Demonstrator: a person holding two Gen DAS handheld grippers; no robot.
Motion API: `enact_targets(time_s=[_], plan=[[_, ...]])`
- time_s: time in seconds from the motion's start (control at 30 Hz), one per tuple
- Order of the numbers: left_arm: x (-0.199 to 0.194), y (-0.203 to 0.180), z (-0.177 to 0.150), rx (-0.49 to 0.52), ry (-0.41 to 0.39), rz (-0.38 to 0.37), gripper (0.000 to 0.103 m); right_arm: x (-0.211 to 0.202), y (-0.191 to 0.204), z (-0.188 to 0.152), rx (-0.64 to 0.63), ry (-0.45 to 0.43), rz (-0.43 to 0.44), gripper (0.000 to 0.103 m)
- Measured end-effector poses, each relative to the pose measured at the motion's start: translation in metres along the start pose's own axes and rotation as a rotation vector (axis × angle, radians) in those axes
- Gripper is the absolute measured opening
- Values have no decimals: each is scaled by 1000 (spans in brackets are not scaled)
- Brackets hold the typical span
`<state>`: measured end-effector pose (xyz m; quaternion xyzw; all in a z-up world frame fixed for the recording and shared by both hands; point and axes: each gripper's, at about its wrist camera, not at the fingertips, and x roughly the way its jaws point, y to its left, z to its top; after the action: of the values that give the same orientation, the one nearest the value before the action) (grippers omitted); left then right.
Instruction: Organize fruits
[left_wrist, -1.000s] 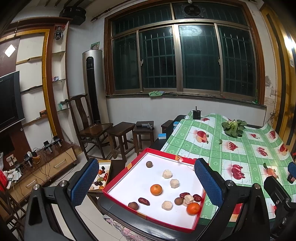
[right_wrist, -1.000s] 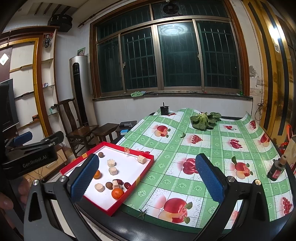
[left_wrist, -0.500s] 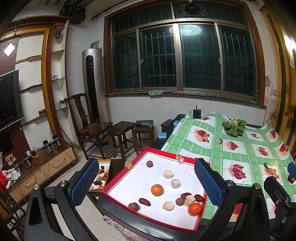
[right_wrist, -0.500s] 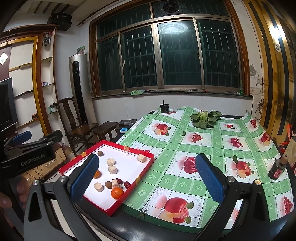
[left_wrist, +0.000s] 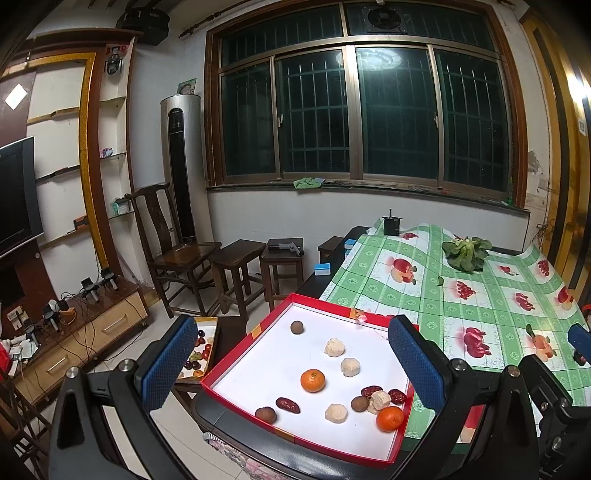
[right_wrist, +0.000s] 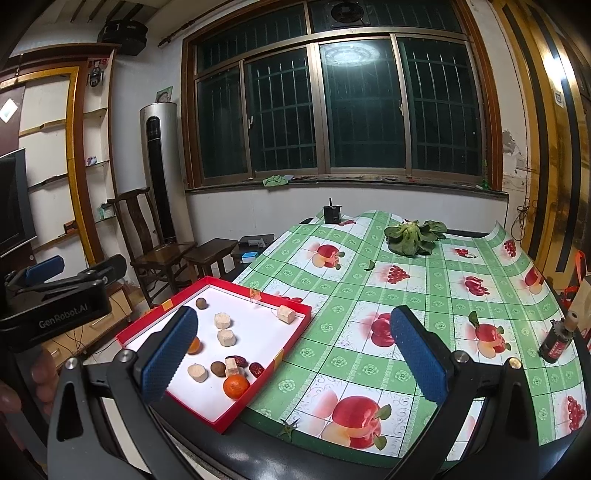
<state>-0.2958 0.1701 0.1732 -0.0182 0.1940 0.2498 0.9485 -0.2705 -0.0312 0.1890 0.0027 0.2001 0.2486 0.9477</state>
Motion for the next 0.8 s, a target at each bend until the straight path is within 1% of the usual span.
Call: enact_targets(time_s=[0.3,0.4,0.67,0.8], plan=[[1,-1,-1,-3,5,-7,103,1,-2,-3,-2,10,-4,103],[0,-7,-3,2,8,-17,103,7,-2,-2,-6,18,-3,103],[6,-11,0,1,14,-26,103,7,-6,-5,-10,29,-3,103],[7,-19,0,6,16,-30,103,6,-6,-5,-14,25,-6,103]])
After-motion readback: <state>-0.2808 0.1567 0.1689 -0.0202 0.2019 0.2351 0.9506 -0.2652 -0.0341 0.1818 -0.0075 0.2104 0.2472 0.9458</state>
